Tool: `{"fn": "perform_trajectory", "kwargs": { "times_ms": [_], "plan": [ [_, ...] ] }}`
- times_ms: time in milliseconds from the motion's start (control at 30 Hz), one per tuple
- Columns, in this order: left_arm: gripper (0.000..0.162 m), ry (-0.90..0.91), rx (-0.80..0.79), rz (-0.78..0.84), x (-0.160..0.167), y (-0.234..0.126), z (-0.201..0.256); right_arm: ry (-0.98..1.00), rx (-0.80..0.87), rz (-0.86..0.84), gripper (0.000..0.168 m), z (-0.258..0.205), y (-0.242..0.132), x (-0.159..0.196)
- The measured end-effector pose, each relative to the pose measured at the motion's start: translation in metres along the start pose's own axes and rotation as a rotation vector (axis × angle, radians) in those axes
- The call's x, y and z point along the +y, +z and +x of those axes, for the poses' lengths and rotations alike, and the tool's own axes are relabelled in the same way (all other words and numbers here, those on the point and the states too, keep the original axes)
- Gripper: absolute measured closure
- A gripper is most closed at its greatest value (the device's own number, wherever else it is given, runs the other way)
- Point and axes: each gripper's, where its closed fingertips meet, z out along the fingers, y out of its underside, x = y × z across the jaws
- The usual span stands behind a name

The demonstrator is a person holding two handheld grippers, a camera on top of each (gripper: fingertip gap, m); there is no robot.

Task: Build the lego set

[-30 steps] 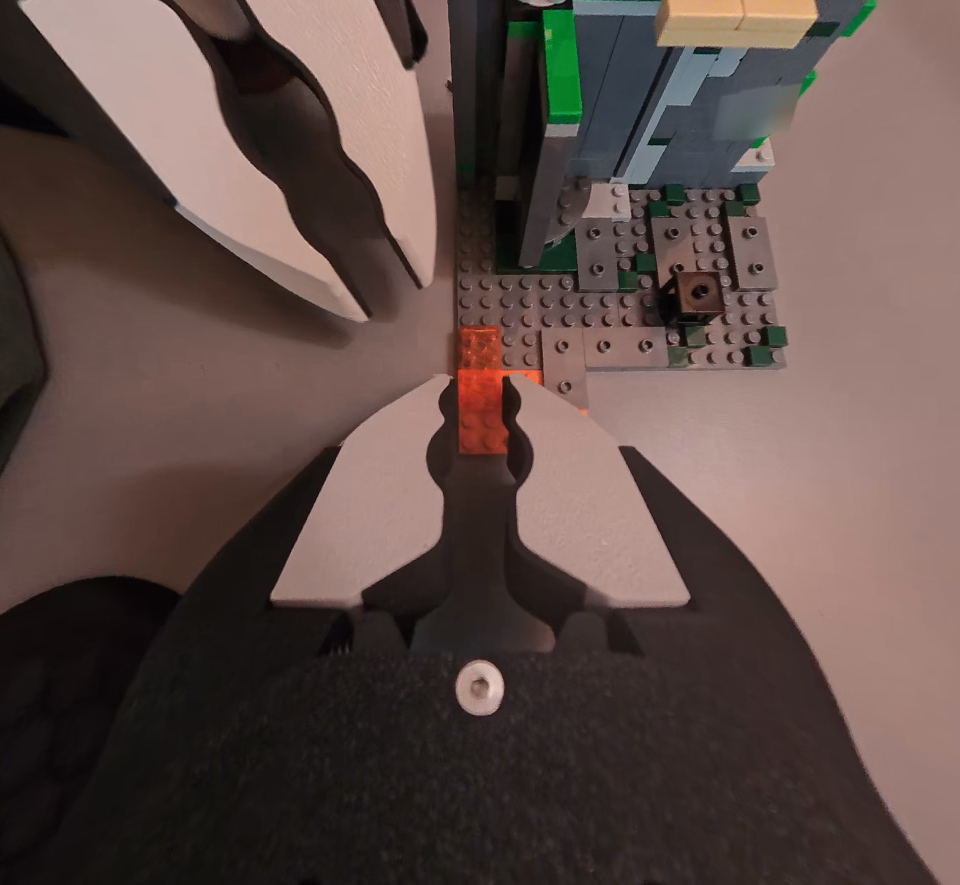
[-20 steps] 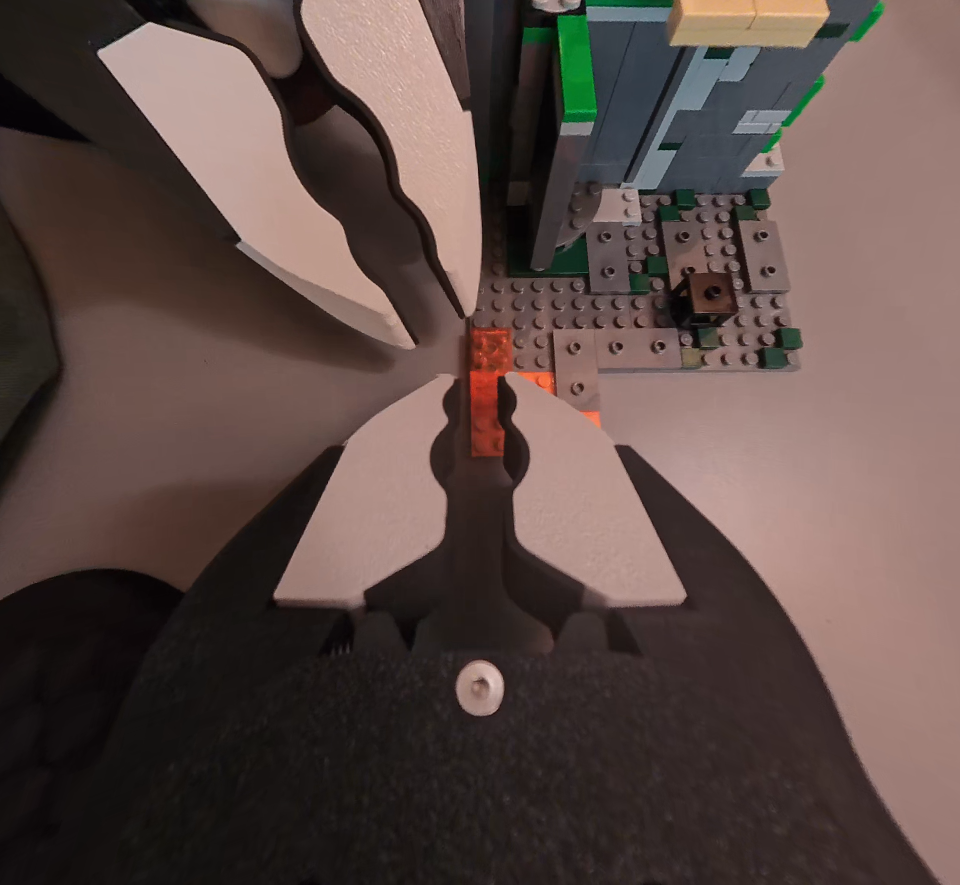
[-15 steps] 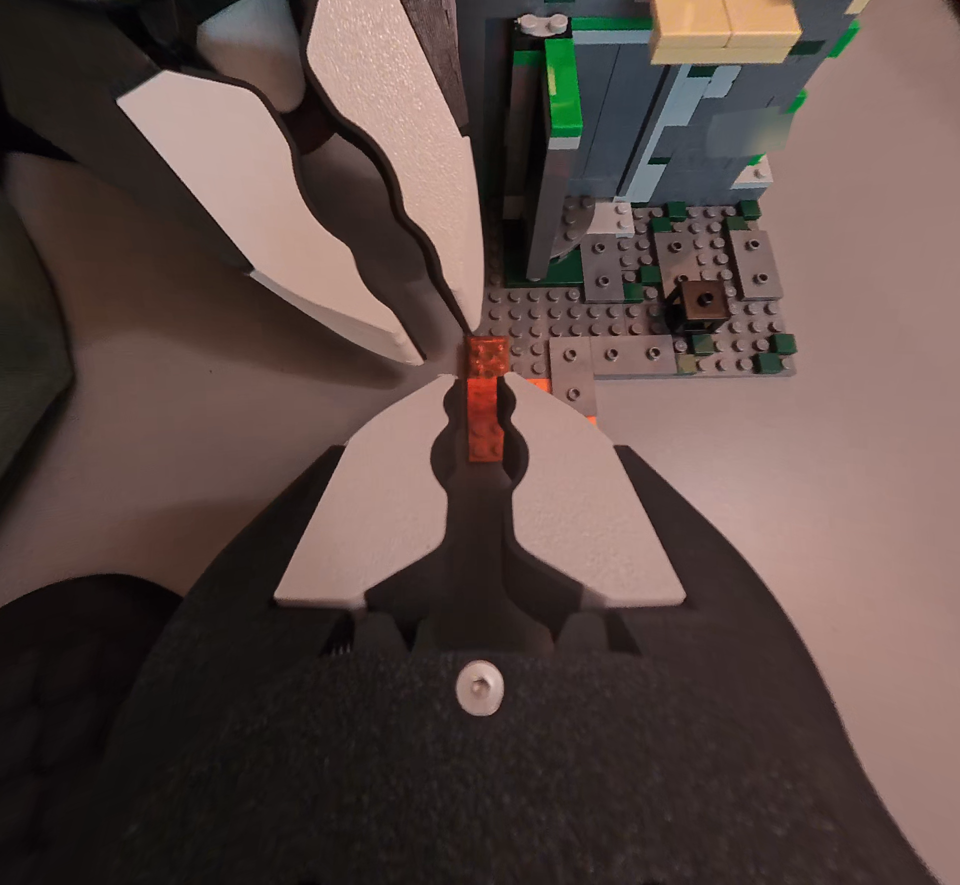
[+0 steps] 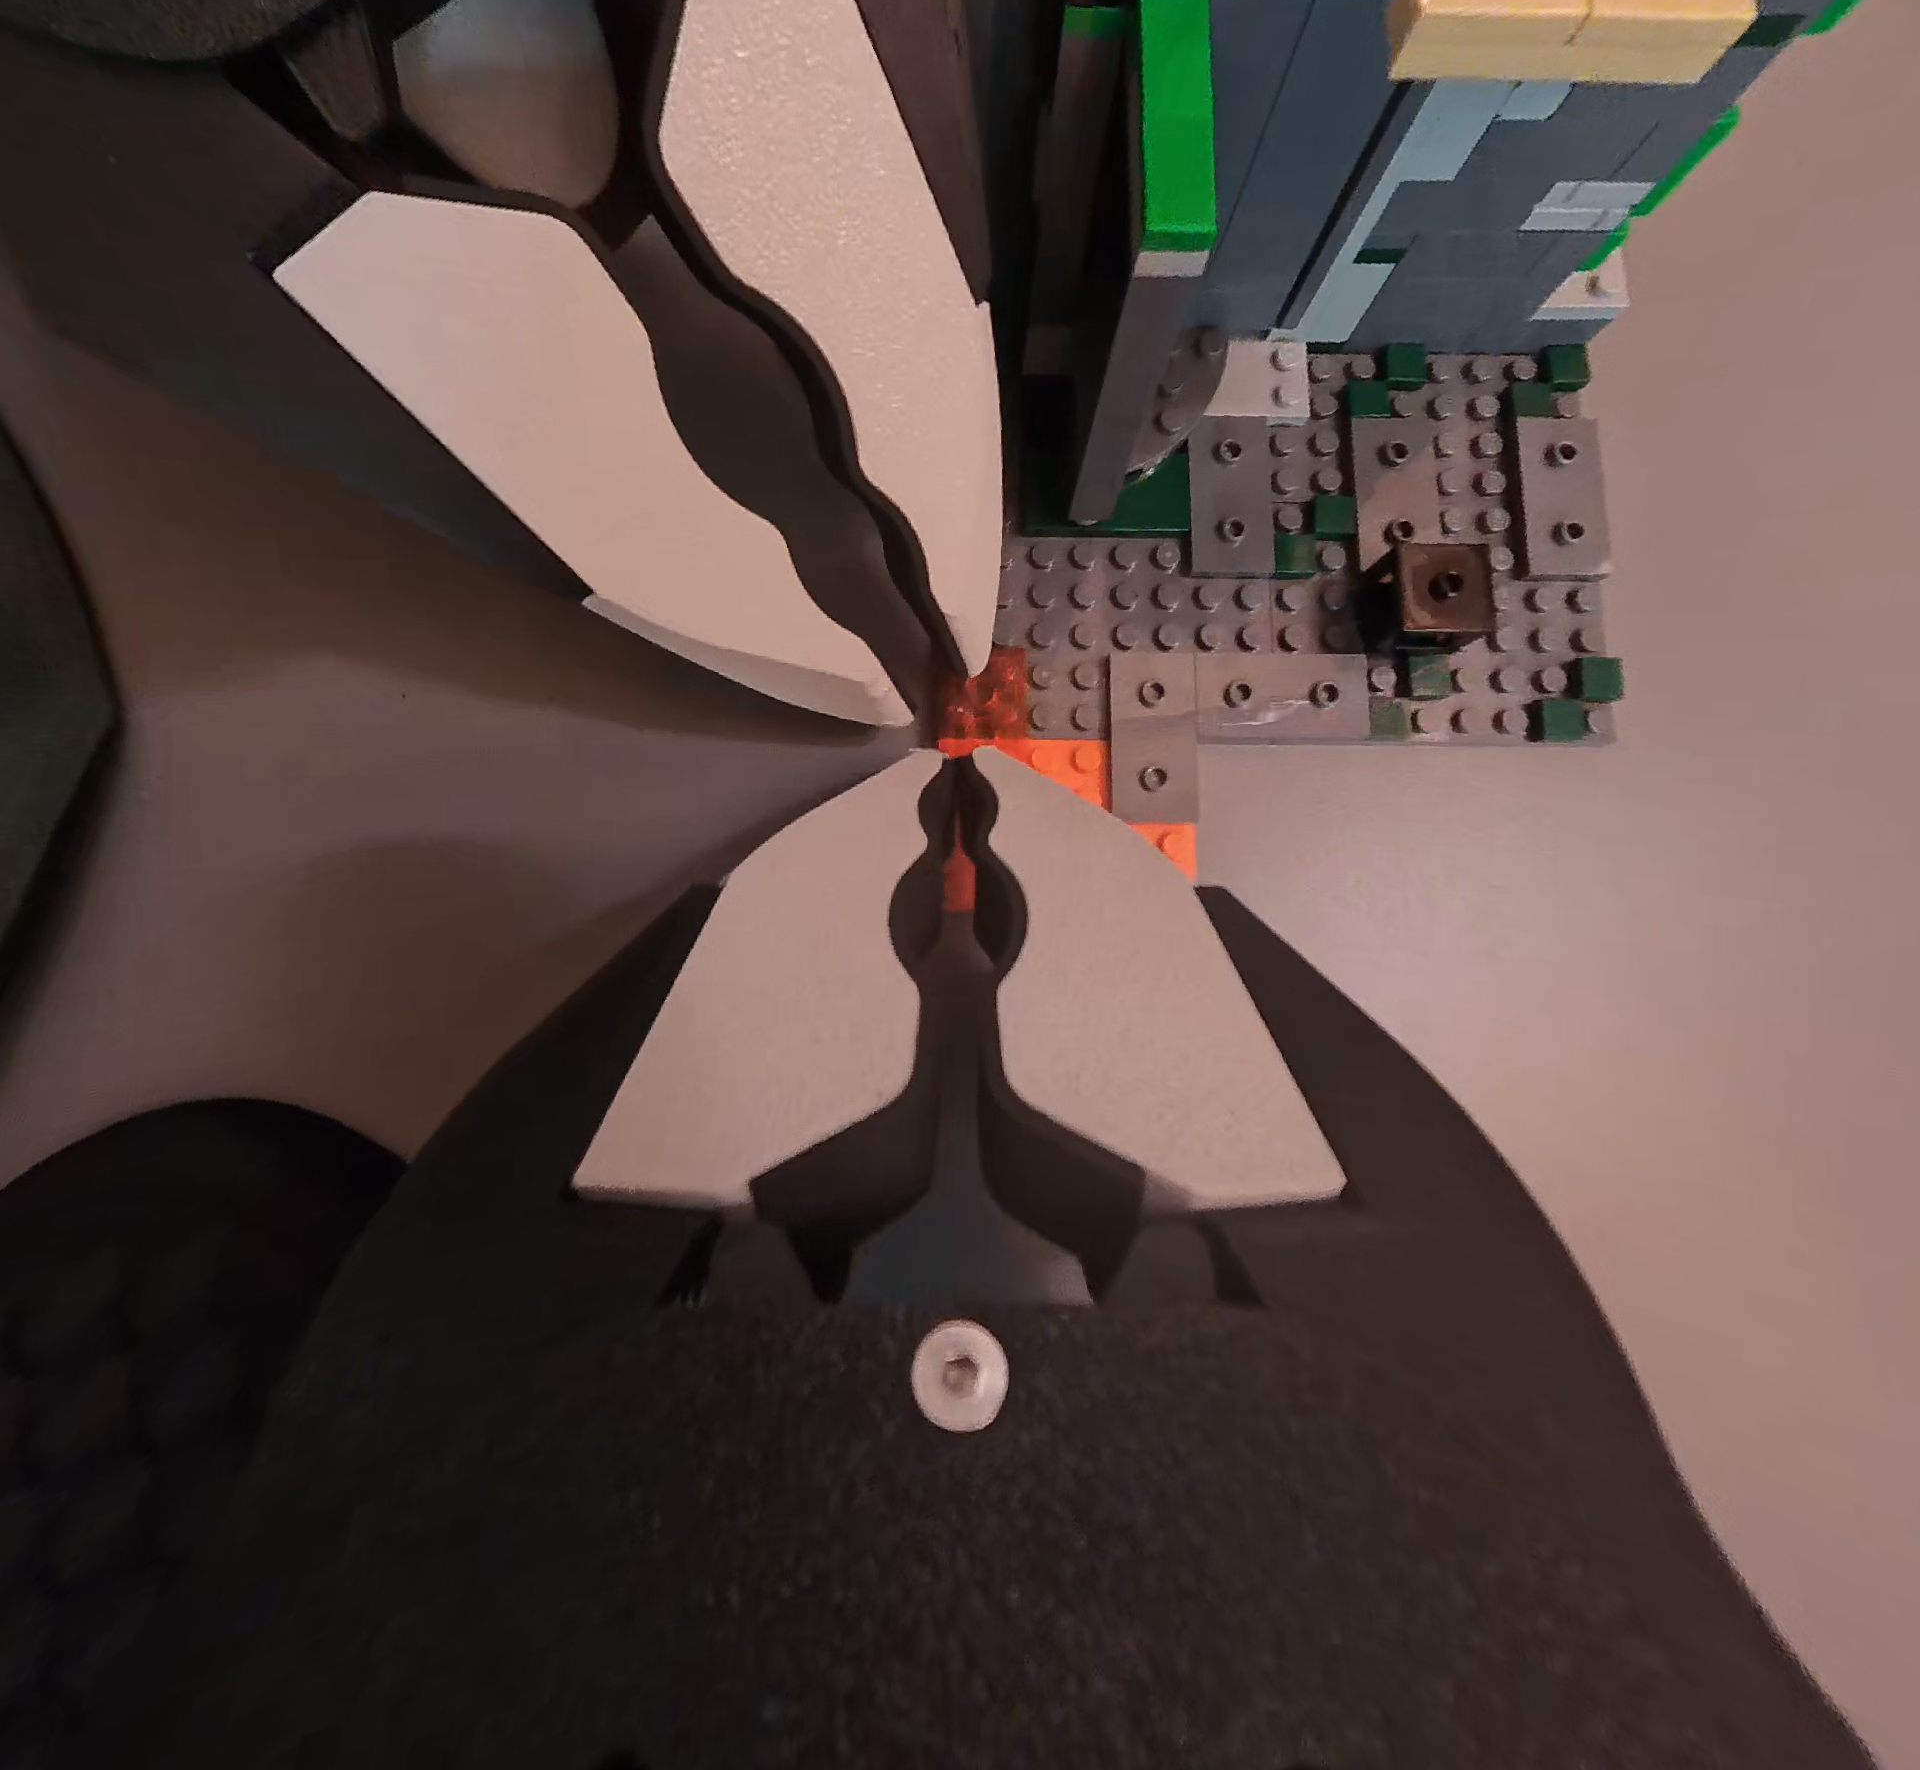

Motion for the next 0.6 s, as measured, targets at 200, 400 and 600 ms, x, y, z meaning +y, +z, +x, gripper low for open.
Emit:
{"fn": "perform_trajectory", "kwargs": {
  "times_ms": [200, 400, 600],
  "plan": [
    [0.153, -0.026, -0.005, 0.005, 0.0011, -0.0025, 0.0004, 0.03, -0.01, 0.018, 0.168, 0.0043, -0.0062, -0.0051],
    [0.156, -0.031, -0.012, 0.016, 0.0006, -0.0062, 0.0007, 0.019, -0.002, -0.049, 0.168, 0.0053, -0.0021, 0.0005],
    [0.161, -0.032, -0.018, 0.025, 0.0009, -0.0098, -0.0012, 0.039, -0.008, -0.121, 0.168, 0.0055, -0.001, 0.0016]
  ]
}}
